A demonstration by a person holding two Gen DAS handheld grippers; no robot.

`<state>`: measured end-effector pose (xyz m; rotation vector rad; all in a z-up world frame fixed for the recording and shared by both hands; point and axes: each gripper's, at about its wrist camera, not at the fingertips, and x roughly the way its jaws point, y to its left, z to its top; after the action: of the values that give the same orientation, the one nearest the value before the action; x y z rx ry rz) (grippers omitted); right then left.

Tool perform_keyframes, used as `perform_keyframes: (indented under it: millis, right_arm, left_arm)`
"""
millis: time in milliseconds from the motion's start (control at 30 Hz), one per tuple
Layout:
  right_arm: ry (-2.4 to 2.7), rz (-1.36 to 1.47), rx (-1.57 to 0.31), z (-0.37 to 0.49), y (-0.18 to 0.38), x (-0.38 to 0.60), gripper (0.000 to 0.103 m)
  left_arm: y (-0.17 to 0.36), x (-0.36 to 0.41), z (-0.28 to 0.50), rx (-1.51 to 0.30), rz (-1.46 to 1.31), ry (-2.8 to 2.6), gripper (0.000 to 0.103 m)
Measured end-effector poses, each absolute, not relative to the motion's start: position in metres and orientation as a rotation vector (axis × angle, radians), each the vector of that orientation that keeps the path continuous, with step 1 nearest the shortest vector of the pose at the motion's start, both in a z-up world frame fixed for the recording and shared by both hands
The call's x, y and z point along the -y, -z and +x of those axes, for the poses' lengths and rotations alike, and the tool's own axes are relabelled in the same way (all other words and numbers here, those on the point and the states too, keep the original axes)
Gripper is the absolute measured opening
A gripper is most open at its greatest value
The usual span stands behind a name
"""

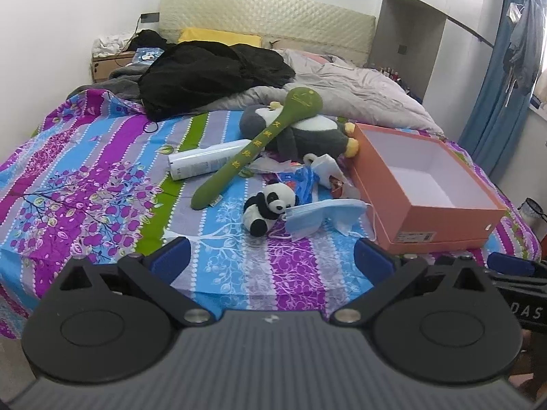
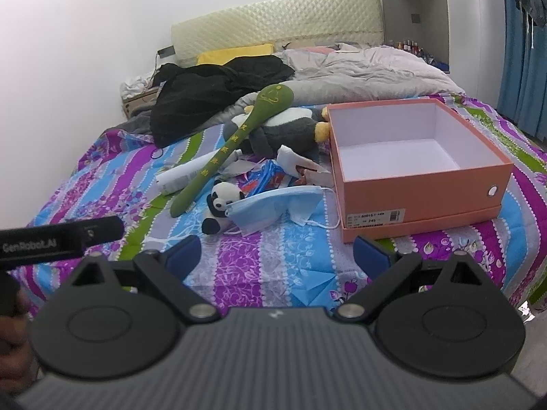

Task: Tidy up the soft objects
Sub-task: 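Move both tools toward the panda plush and blue face mask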

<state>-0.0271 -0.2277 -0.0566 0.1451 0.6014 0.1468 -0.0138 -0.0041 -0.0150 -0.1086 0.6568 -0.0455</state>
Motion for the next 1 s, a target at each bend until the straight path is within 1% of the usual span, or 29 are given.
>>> perform_keyframes:
  millis: [200,867,900,1000]
  right_arm:
    - [-0.153,0.166,-0.620,-0.026,0.058,0.227,0.097]
    - [-0.148,0.195,-0.670,-0.024,0.064,0.228,0.097]
    - [-0.148,0.194,-0.673,-0.023,0.065,0.228,0.096]
    - [-0.152,0.226,-0.696,-0.017,0.069,0.230,0.087]
  left_arm:
    - [0.021,0.001,-0.011,-0.683,-0.110,0.060,0.099]
    - [0.036,0.001,0.003,-0.745,-0.127,0.083,0.099]
    - [0.037,0.001,0.006,-0.748,-0.127,0.086,0.099]
    - [0.042,-0.001,0.019,-0.751,-0.115,0.092,0.099]
